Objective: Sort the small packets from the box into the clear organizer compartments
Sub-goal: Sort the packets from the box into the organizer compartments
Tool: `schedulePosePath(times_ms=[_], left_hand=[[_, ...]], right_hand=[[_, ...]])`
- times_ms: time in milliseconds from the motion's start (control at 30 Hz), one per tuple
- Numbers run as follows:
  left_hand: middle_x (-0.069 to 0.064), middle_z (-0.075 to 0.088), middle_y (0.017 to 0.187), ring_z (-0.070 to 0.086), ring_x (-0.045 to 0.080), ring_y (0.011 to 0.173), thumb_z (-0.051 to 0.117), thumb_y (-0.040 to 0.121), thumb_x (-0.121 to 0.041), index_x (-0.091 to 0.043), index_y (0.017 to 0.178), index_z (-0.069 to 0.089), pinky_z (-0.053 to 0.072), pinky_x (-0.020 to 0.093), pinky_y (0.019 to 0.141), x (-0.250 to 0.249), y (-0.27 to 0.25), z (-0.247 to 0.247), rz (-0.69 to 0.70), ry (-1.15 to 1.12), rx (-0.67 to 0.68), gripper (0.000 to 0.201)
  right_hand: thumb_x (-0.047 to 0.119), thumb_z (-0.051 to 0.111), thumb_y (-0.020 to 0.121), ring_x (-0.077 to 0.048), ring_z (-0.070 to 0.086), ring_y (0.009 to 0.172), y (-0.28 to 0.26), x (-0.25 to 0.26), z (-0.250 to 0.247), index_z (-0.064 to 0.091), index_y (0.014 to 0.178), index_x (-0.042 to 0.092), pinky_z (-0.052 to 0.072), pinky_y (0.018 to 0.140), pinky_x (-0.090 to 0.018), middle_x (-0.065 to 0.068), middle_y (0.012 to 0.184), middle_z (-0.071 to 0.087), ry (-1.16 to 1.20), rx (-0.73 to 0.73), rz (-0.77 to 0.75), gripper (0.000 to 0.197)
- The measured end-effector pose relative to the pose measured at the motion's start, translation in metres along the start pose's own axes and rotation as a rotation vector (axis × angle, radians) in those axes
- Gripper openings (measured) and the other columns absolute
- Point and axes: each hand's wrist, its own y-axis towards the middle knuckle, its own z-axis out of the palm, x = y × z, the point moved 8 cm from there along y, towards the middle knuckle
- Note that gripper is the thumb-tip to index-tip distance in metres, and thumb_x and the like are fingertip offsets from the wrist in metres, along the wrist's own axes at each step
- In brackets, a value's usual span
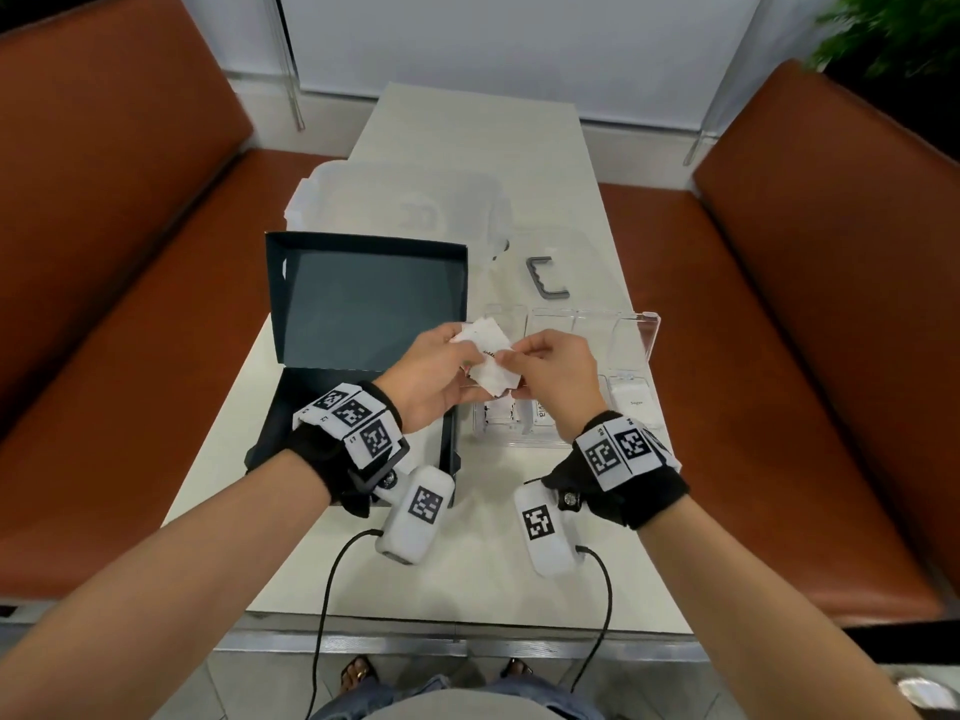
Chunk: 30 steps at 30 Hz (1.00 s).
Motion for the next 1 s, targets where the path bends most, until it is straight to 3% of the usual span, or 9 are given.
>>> schedulePosePath(times_ms=[100,200,300,433,600,767,900,1000], left_hand=[[0.019,0.060,0.121,0.068,0.028,0.090,0.052,0.094,0.007,-0.005,0.126,0.051,0.061,0.036,0.069,-0.002,0.001,-0.002,0.058,0.133,-0.030,0.034],[0.017,0.064,0.118,0.069,0.029,0.097,0.063,0.089,0.003,-0.008,0.121,0.054,0.061,0.041,0.075,-0.005,0.001,-0.005,0.133,0.274,-0.045,0.035],[0.016,0.067,0.112,0.070,0.028,0.096,0.068,0.086,0.000,-0.008,0.119,0.055,0.060,0.046,0.079,-0.007,0.001,-0.006,0.183,0.334,-0.029,0.036],[0.015,0.068,0.111,0.070,0.028,0.099,0.068,0.086,0.002,-0.007,0.120,0.055,0.060,0.043,0.080,-0.007,0.004,-0.016,0.184,0.281,-0.044,0.037],[0.012,0.067,0.109,0.069,0.025,0.098,0.066,0.087,0.004,-0.018,0.103,0.059,0.061,0.033,0.072,-0.007,0.007,-0.036,0.195,0.223,-0.099,0.028],[0.012,0.065,0.110,0.069,0.021,0.093,0.065,0.087,0.005,-0.018,0.103,0.059,0.061,0.032,0.069,-0.005,0.006,-0.045,0.197,0.202,-0.111,0.029],[0.009,0.065,0.106,0.069,0.019,0.090,0.064,0.087,0.006,-0.018,0.103,0.058,0.060,0.029,0.067,-0.004,0.004,-0.047,0.189,0.190,-0.114,0.030],[0.010,0.065,0.108,0.069,0.021,0.092,0.064,0.087,0.007,-0.017,0.104,0.058,0.061,0.032,0.070,-0.003,0.002,-0.047,0.187,0.186,-0.115,0.030]], right_hand=[[0.014,0.077,0.076,-0.015,0.062,0.065,0.002,-0.004,-0.004,0.062,0.084,0.013,0.054,0.061,-0.028,-0.005,0.076,0.065,-0.079,0.049,0.016,0.017],[0.012,0.077,0.075,-0.012,0.061,0.071,0.005,0.003,-0.005,0.064,0.095,0.016,0.047,0.064,-0.023,0.000,0.074,0.064,-0.210,0.094,-0.041,0.024],[0.011,0.076,0.076,-0.009,0.062,0.070,0.008,0.006,-0.007,0.068,0.091,0.018,0.045,0.064,-0.020,-0.001,0.075,0.068,-0.265,0.119,-0.054,0.018],[0.007,0.074,0.077,-0.010,0.059,0.062,0.014,0.000,-0.015,0.071,0.084,0.012,0.047,0.058,-0.019,-0.005,0.077,0.069,-0.197,0.116,0.026,0.009],[-0.001,0.068,0.081,-0.017,0.066,0.062,0.019,-0.019,-0.020,0.063,0.083,0.003,0.053,0.058,-0.025,-0.014,0.084,0.069,-0.027,0.078,0.153,0.006],[-0.007,0.069,0.080,-0.023,0.066,0.060,0.016,-0.045,-0.001,0.056,0.085,0.005,0.058,0.057,-0.028,-0.022,0.085,0.068,-0.073,0.128,0.273,0.019],[-0.007,0.067,0.082,-0.028,0.066,0.062,0.018,-0.057,0.010,0.050,0.095,0.004,0.060,0.070,-0.041,-0.026,0.090,0.066,-0.109,0.138,0.301,0.024],[-0.005,0.066,0.083,-0.032,0.066,0.063,0.020,-0.059,0.014,0.049,0.090,0.004,0.058,0.075,-0.049,-0.027,0.090,0.066,-0.180,0.103,0.272,0.020]])
